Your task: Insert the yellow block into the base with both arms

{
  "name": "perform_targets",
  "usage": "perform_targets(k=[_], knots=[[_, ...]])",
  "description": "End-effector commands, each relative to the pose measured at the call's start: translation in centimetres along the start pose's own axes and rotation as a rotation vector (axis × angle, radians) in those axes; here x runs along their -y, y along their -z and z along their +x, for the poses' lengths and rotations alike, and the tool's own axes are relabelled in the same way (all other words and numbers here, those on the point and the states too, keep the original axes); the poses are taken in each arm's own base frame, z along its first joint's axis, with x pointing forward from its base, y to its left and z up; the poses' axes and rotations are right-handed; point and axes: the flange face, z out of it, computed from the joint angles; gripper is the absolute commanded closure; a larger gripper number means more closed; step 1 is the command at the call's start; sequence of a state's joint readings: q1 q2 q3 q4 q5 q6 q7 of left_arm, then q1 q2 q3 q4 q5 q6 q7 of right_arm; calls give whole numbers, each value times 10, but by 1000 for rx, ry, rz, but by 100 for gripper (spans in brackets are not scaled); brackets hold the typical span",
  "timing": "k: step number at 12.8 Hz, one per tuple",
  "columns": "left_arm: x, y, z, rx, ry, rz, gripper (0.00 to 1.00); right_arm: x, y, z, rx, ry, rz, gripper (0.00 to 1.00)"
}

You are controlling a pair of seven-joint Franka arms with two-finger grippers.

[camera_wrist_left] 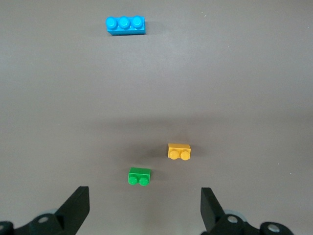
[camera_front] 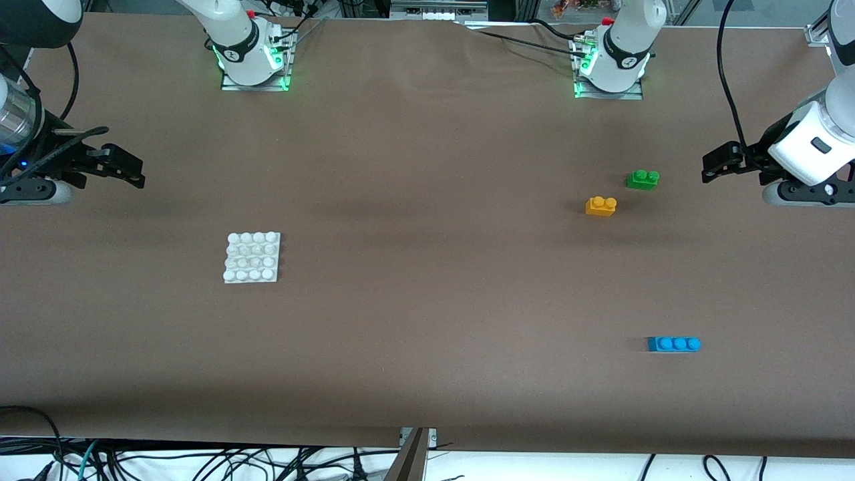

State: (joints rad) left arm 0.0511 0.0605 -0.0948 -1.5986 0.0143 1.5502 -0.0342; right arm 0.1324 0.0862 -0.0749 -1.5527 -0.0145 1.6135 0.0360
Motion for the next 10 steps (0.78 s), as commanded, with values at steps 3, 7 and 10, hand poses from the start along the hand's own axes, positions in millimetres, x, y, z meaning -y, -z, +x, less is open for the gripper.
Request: perform_targets(k=[3, 7, 10], knots=[[-2, 6, 2, 1, 8, -34, 0, -3, 4, 1, 2, -14, -1, 0], [-2, 6, 2, 1, 10, -34, 0, -5, 6, 1, -6, -17, -4, 0], [-2, 6, 2, 1, 10, -34, 0, -8, 7, 1, -8, -2, -2, 0]])
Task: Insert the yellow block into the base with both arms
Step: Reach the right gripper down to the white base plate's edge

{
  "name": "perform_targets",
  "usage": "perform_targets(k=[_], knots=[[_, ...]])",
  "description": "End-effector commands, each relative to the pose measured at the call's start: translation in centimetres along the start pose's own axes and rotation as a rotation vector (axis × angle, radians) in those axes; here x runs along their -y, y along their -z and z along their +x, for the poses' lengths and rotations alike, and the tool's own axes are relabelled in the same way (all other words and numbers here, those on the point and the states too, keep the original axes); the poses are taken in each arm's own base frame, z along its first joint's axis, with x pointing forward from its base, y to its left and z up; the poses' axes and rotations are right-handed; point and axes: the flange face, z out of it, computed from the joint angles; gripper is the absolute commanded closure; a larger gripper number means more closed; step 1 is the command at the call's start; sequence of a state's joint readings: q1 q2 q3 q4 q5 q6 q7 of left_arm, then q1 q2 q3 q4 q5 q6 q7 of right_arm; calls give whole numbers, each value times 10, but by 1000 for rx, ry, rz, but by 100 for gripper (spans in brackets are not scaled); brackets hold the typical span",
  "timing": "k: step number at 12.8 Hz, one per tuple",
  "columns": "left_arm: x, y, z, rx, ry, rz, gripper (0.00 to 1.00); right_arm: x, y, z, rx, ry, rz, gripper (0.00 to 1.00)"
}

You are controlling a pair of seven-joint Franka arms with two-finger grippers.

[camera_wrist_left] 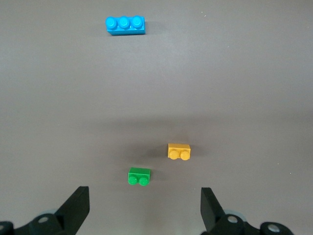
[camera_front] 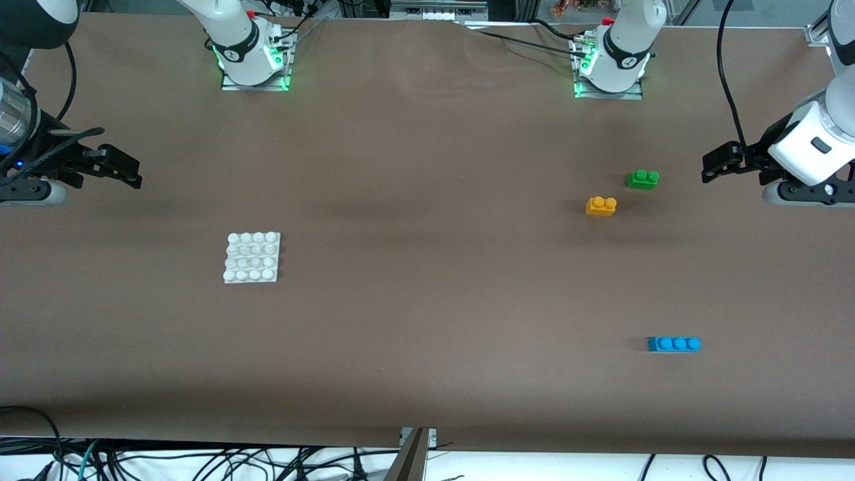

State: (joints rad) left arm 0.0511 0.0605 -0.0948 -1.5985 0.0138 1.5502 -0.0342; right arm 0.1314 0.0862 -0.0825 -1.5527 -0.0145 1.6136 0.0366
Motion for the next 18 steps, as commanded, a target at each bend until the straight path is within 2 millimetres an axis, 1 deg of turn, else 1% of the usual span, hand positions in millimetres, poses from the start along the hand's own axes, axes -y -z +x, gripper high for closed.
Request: perform_targets(k=[1, 2, 5, 9, 10, 12, 15, 18], knots=[[-2, 6, 2, 1, 10, -34, 0, -2, 2, 0, 5, 9, -1, 0], [-2, 6, 2, 1, 10, -34, 0, 0, -6, 1, 22, 11, 0, 0], [-1, 6, 2, 1, 10, -34, 0, 7, -55, 20, 16, 15, 4, 0], [-2, 6, 2, 1, 10, -34, 0, 11, -129, 38, 39, 16, 3, 0], [-2, 6, 2, 1, 10, -34, 0, 13, -151, 41, 35, 10, 20, 0], [-2, 6, 2, 1, 10, -34, 0, 15, -201, 44, 1, -12, 41, 0], [-2, 6, 2, 1, 10, -34, 0, 19, -255, 55, 9, -48, 81, 0], [-2, 6, 2, 1, 10, -34, 0, 20, -306, 66, -10, -57, 77, 0]])
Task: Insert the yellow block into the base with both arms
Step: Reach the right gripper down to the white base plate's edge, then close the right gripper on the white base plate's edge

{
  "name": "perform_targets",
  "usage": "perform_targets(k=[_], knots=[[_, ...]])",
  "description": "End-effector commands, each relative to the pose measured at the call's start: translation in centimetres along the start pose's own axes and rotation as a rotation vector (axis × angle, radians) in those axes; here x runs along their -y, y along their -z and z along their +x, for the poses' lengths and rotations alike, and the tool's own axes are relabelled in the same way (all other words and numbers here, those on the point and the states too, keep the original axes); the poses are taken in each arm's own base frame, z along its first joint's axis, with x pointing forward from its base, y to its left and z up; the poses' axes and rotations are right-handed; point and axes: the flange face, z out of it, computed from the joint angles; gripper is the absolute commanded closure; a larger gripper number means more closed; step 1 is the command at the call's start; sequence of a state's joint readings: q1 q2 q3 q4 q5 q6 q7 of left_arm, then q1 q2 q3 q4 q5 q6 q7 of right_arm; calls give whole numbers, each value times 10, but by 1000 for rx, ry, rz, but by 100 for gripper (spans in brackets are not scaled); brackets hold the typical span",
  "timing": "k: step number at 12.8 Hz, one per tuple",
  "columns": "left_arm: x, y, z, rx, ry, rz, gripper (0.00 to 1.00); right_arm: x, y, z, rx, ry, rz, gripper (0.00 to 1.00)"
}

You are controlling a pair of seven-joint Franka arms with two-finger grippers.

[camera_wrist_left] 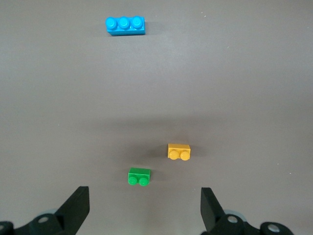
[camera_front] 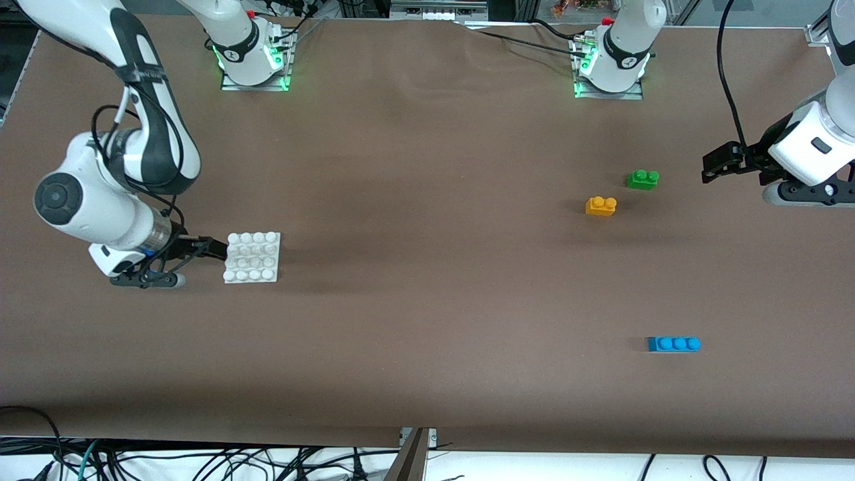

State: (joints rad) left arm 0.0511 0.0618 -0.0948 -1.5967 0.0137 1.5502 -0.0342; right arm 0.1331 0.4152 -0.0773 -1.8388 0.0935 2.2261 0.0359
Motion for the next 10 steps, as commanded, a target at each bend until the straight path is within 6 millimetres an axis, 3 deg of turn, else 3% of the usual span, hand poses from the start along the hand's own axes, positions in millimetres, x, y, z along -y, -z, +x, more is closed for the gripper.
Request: perform_targets(k=[1, 4, 10], knots=[[-2, 6, 2, 2, 10, -33, 0, 0, -34, 7, -18, -23, 23, 0], [-2, 6, 2, 2, 10, -33, 0, -1, -61, 9, -15, -42, 35, 1], [-2, 6, 2, 2, 10, -33, 0, -6, -79, -4, 27, -64, 48, 3]])
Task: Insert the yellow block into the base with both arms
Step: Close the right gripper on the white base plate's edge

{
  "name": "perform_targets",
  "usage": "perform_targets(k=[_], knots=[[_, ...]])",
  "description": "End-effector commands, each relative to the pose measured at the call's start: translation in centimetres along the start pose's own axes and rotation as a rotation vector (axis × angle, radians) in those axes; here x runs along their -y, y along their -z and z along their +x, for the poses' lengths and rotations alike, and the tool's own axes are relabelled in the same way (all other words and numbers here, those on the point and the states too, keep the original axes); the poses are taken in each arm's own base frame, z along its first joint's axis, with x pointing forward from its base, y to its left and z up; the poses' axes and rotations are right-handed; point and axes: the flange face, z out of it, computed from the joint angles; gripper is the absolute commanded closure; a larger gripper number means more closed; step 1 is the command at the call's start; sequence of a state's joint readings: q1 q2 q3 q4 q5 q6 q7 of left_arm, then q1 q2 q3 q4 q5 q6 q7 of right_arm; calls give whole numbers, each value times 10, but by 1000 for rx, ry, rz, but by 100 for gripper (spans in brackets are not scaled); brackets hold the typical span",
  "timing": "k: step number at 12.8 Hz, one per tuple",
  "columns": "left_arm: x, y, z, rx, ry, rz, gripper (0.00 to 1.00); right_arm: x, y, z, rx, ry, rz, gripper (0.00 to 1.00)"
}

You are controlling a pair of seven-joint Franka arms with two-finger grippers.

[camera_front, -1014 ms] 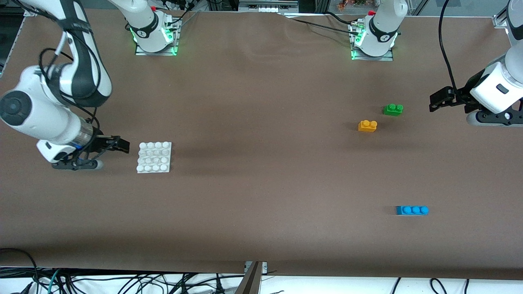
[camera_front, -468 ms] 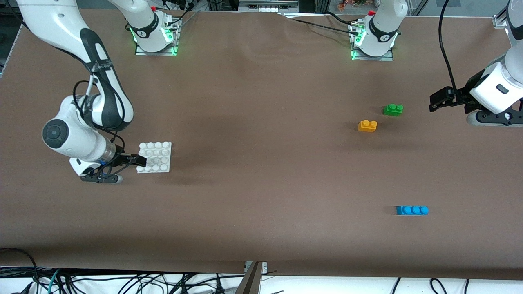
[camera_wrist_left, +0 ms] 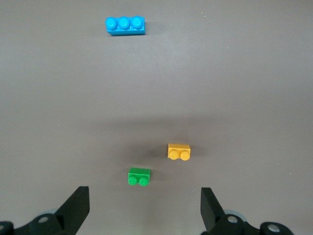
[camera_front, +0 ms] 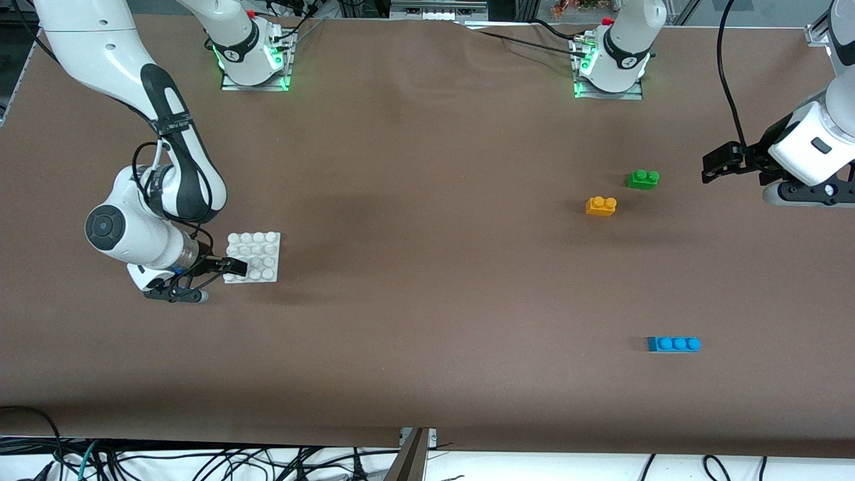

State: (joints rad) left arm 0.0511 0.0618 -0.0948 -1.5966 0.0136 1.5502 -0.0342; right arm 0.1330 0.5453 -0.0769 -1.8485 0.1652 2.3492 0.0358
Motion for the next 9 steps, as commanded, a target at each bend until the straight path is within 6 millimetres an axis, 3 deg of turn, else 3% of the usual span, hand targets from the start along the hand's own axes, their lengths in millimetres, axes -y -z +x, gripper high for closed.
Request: perform_targets(k=[1, 9], knots=[[-2, 6, 2, 2, 8, -33, 0, -3, -5, -11, 19, -7, 14, 4], [-2, 6, 2, 2, 10, -33, 0, -11, -19, -20, 34, 1, 10, 4]])
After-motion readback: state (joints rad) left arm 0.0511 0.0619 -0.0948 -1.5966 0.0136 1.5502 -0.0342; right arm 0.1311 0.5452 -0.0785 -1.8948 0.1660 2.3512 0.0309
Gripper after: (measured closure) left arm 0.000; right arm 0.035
